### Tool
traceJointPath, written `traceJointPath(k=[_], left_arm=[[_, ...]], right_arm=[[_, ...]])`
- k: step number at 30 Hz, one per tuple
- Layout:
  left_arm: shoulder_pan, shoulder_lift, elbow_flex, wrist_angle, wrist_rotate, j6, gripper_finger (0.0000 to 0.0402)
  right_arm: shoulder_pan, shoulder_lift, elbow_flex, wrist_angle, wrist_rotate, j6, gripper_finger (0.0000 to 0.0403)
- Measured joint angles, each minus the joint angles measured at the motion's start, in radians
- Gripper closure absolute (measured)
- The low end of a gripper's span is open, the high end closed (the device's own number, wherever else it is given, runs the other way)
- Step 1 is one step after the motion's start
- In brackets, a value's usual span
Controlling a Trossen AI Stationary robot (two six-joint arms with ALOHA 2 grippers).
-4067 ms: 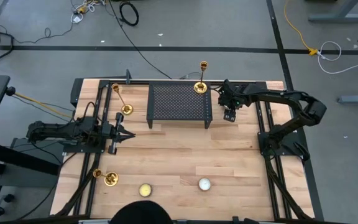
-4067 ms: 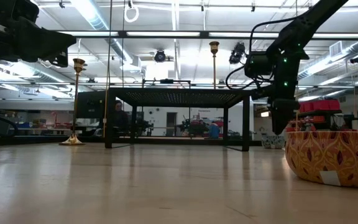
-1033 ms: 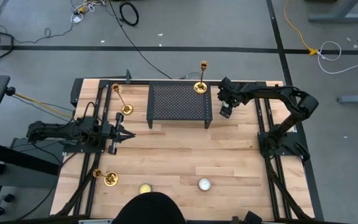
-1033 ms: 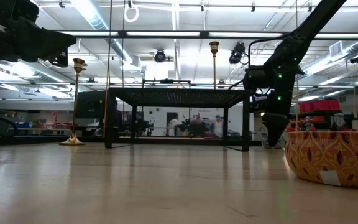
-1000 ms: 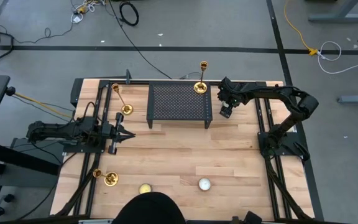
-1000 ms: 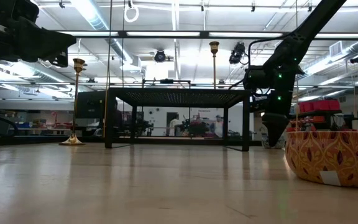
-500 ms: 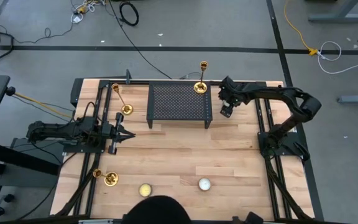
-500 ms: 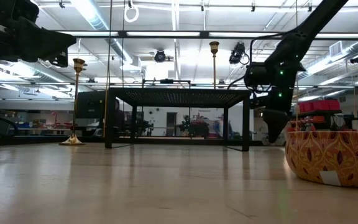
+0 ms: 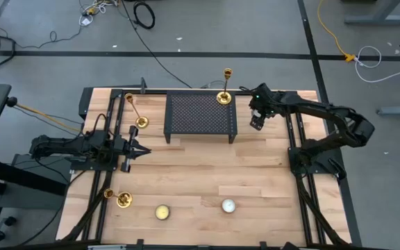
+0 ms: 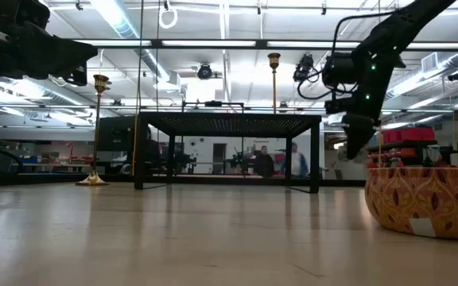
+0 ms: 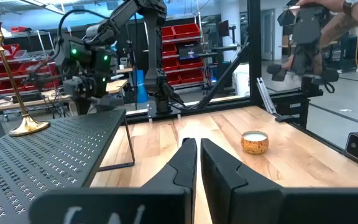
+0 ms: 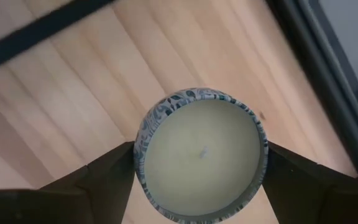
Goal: Pick & Place candle stick holders
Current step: Put the blue scented candle on the shelf
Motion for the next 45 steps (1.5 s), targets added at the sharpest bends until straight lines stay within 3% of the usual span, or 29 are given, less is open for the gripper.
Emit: traceJointPath(k=[16, 39, 45], left_arm=[[0.0, 0.0, 0.0, 0.0, 0.0, 0.0, 0.0376], [0.0, 0.0, 0.0, 0.0, 0.0, 0.0, 0.0376], [0.0, 0.0, 0.0, 0.0, 0.0, 0.0, 0.0376]], right_arm=[[0.033, -0.116, 0.008, -0.023, -0.001, 0.017, 0.0093], [0.212, -0.137, 0.296, -0.335, -0.002, 0.025, 0.0093], [0.282, -0.113, 0.349, -0.32, -0.099, 0.036, 0.0093]])
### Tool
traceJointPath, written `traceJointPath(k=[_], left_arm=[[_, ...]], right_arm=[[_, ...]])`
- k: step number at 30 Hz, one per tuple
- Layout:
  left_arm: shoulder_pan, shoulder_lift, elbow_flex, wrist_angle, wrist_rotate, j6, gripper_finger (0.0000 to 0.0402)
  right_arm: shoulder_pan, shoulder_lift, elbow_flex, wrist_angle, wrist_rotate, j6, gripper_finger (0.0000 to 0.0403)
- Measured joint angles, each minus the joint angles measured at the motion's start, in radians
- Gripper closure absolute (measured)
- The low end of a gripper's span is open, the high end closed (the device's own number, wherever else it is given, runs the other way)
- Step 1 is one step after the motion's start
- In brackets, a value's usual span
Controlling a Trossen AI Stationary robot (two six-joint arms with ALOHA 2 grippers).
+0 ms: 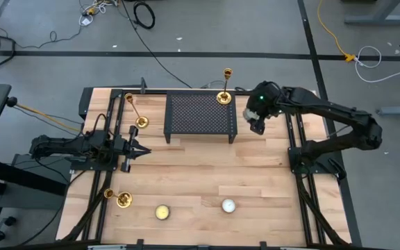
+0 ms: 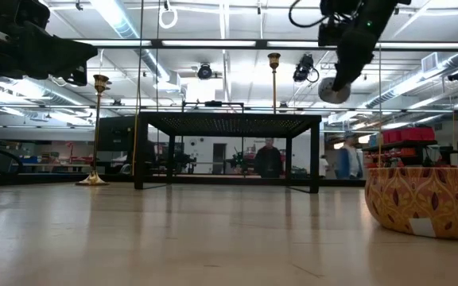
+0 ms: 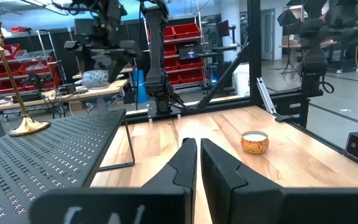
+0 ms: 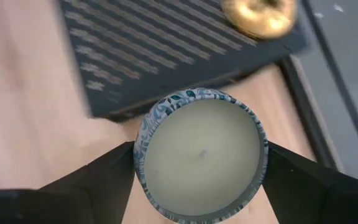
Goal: Pick & Place candle stick holders
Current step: Put the blue scented candle on the shelf
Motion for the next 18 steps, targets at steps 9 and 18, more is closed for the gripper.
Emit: traceJointPath(k=[9, 18], left_arm=[[0.0, 0.0, 0.0, 0.0, 0.0, 0.0, 0.0376], [0.0, 0.0, 0.0, 0.0, 0.0, 0.0, 0.0376]], right_arm=[[0.143, 0.1, 0.095, -0.001, -0.041, 0.023, 0.0093], [0.27, 0.213, 0.2, 0.0, -0.046, 0.012, 0.0093]])
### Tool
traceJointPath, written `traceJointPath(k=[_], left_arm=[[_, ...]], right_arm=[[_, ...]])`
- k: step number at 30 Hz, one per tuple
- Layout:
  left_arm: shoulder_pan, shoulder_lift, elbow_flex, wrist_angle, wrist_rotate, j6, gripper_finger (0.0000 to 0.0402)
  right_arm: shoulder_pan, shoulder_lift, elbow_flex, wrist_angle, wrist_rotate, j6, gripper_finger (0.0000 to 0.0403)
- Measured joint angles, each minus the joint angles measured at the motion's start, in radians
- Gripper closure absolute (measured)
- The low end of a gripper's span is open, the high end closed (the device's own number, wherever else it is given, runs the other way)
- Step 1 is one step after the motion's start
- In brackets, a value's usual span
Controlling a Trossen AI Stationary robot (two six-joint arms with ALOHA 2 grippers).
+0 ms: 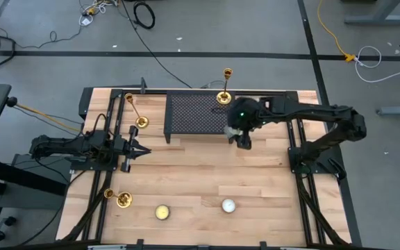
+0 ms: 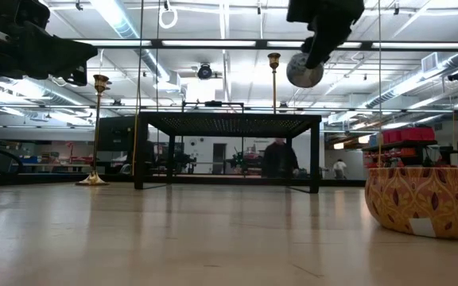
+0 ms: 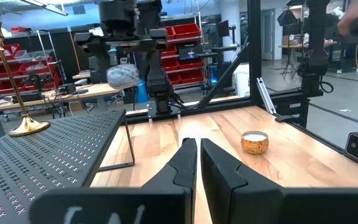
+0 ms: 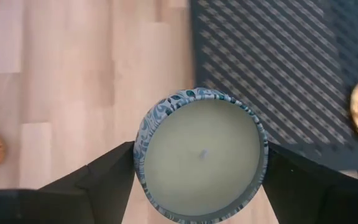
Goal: Pick & Place candle stick holders
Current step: Put the blue scented candle on the shelf
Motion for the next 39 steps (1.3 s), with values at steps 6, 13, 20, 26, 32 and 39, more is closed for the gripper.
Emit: traceJointPath(k=[6, 13, 20, 26, 32, 39], left_arm=[[0.0, 0.0, 0.0, 0.0, 0.0, 0.0, 0.0376], [0.0, 0.0, 0.0, 0.0, 0.0, 0.0, 0.0376], [0.0, 0.0, 0.0, 0.0, 0.0, 0.0, 0.0376], [0.0, 0.0, 0.0, 0.0, 0.0, 0.0, 0.0376], [0.0, 0.0, 0.0, 0.0, 0.0, 0.0, 0.0376], [0.0, 0.0, 0.0, 0.0, 0.0, 0.0, 0.0376]], right_arm=[[0.06, 0.06, 0.051, -0.001, -0.013, -0.004, 0.0093], [0.09, 0.114, 0.129, 0.002, -0.012, -0.008, 0.0093], [0.089, 0.183, 0.245, 0.035, 0.039, -0.038, 0.0093], [0.089, 0.257, 0.336, 0.073, 0.069, -0.085, 0.0093], [0.089, 0.307, 0.373, 0.128, 0.069, -0.11, 0.0093], [0.059, 0.344, 0.373, 0.247, 0.069, -0.11, 0.0093]])
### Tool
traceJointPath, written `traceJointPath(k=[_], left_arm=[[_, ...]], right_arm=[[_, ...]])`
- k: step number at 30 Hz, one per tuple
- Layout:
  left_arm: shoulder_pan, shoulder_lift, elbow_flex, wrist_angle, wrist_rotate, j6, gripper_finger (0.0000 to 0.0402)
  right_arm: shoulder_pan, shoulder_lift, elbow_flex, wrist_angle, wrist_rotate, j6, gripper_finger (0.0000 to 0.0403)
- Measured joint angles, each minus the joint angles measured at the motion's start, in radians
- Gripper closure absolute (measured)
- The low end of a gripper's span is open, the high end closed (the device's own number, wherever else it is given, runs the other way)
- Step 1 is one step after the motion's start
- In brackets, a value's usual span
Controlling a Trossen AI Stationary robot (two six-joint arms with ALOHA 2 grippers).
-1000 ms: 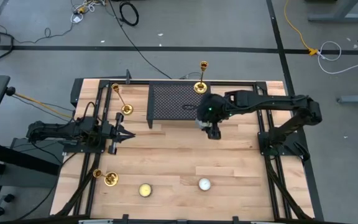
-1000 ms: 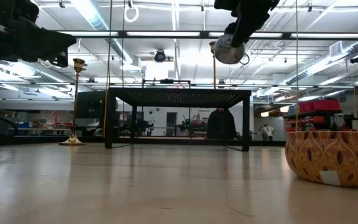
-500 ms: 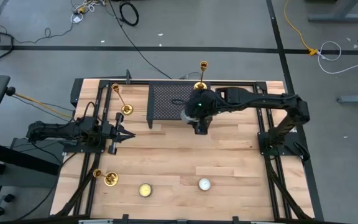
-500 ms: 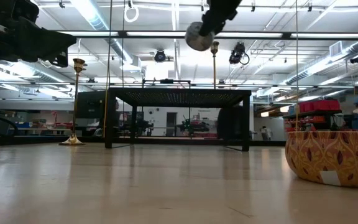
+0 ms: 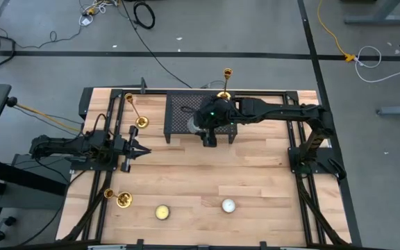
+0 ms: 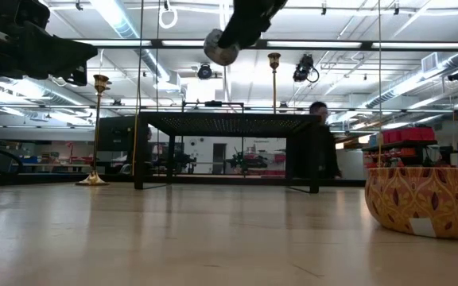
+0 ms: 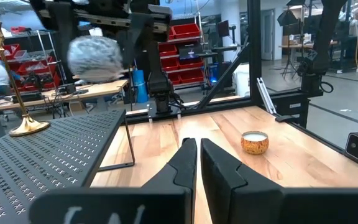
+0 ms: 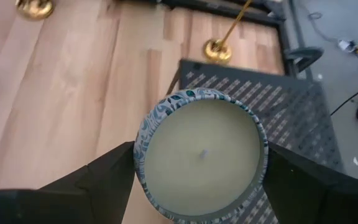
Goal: Pick & Place candle stick holders
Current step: Put the blue scented candle on the shelf
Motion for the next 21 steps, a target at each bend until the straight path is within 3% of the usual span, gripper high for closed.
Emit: traceJointPath(k=[10, 21], left_arm=[[0.0, 0.0, 0.0, 0.0, 0.0, 0.0, 0.0376], [0.0, 0.0, 0.0, 0.0, 0.0, 0.0, 0.0376]], right_arm=[[-0.061, 0.041, 0.001, 0.169, 0.001, 0.008, 0.0093], [-0.093, 0.124, 0.001, 0.157, -0.003, 0.008, 0.0093]])
